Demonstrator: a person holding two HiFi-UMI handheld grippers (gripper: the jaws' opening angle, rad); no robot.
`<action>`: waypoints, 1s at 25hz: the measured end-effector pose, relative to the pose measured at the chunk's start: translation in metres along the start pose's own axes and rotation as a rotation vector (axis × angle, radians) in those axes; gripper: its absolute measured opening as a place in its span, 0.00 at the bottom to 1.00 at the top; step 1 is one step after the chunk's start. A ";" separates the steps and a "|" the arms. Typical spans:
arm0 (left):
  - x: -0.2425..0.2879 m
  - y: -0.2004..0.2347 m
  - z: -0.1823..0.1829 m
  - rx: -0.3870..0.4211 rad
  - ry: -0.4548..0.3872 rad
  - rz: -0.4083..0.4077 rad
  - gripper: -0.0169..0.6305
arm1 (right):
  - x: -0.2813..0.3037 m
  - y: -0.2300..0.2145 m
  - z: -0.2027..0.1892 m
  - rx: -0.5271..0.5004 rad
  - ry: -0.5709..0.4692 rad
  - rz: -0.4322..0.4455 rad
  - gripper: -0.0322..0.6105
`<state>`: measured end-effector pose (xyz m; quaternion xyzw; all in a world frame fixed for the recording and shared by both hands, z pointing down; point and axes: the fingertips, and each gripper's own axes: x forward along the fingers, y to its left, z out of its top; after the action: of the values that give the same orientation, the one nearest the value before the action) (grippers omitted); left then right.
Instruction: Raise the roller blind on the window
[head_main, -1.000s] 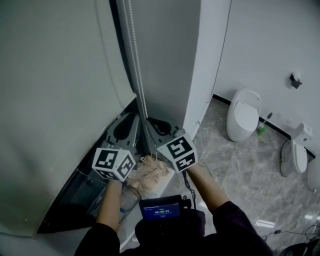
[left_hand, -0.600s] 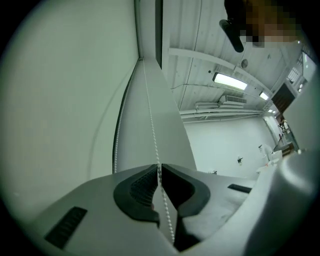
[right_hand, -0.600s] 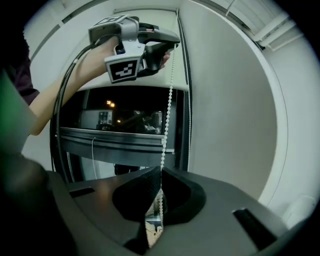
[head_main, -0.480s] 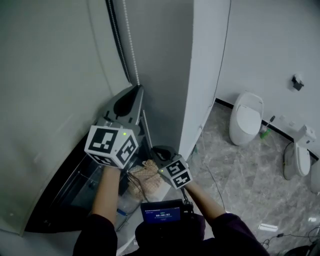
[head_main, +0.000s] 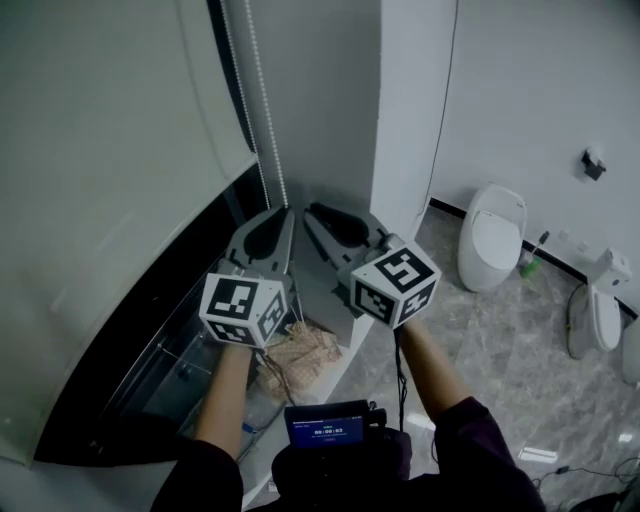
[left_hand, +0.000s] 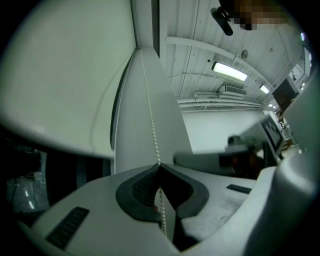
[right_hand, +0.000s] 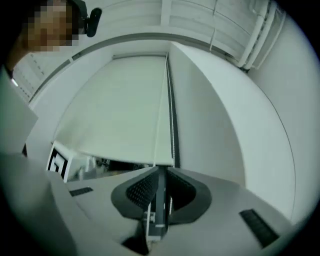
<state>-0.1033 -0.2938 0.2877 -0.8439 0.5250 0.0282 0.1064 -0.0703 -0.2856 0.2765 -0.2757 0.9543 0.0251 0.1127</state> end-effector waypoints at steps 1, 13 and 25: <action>0.000 -0.006 -0.016 -0.007 0.031 -0.008 0.05 | 0.006 -0.001 0.021 -0.026 -0.022 0.008 0.12; -0.023 -0.043 -0.125 -0.120 0.223 -0.085 0.05 | 0.046 0.012 0.083 -0.139 -0.076 -0.012 0.08; -0.030 0.009 0.013 -0.092 -0.045 -0.026 0.05 | 0.034 0.001 0.029 -0.197 0.017 -0.062 0.08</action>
<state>-0.1238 -0.2690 0.2786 -0.8539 0.5096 0.0697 0.0796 -0.0927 -0.2996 0.2404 -0.3152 0.9391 0.1127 0.0778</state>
